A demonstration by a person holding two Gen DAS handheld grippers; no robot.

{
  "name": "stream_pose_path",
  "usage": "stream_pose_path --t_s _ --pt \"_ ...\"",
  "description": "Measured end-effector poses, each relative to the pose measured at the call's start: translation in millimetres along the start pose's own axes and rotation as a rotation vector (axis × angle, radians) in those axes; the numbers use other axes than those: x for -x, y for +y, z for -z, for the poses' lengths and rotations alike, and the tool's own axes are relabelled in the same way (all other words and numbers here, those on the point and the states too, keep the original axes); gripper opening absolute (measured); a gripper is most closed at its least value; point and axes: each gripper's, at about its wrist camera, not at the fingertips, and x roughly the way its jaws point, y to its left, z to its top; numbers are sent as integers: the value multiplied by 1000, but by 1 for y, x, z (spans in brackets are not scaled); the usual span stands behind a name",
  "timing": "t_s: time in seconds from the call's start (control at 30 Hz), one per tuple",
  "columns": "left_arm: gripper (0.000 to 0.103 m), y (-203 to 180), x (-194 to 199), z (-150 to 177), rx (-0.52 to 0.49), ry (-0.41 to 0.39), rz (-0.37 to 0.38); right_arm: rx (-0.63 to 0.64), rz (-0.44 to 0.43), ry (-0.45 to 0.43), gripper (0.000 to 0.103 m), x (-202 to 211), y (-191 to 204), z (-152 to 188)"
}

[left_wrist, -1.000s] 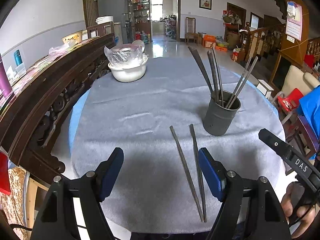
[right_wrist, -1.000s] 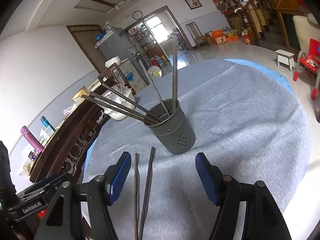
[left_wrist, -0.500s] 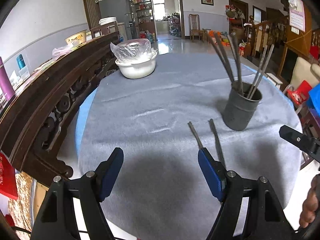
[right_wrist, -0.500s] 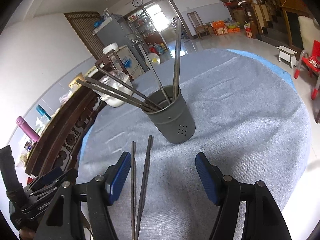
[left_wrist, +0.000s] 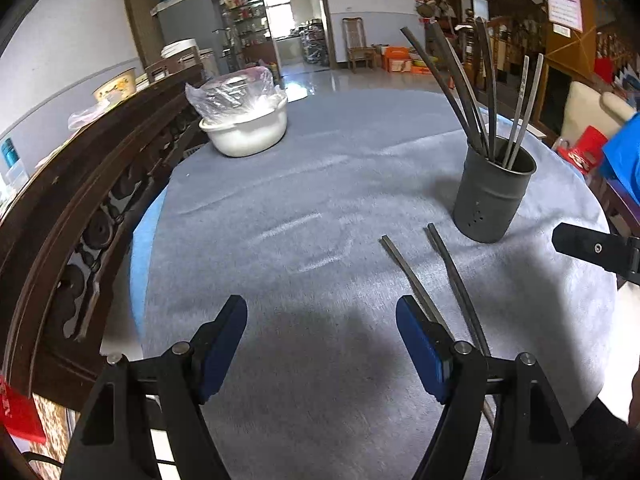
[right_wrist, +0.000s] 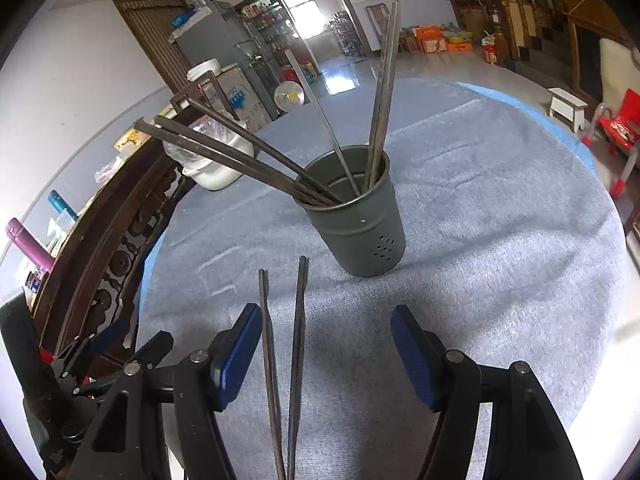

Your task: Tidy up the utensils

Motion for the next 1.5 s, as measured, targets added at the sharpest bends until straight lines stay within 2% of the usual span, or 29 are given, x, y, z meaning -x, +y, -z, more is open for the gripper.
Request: stream_pose_path --t_s 0.4,0.67,0.8,0.9,1.2,1.33,1.5 --pt "77 13 -19 -22 -26 -21 78 36 68 -1 70 0 22 -6" --pt "78 14 -21 -26 -75 -16 75 109 105 -43 70 10 43 -3" --pt "78 17 -20 -19 -75 -2 42 151 99 -43 70 11 49 4" --pt "77 24 -14 -10 -44 11 4 137 58 -37 70 10 44 2" --pt "77 43 20 12 105 40 -187 83 -93 -32 70 5 26 -11" --pt "77 30 37 15 134 40 -232 75 -143 -27 70 12 10 -4" --pt "78 -8 49 5 110 42 -223 60 -168 -43 70 35 -24 6"
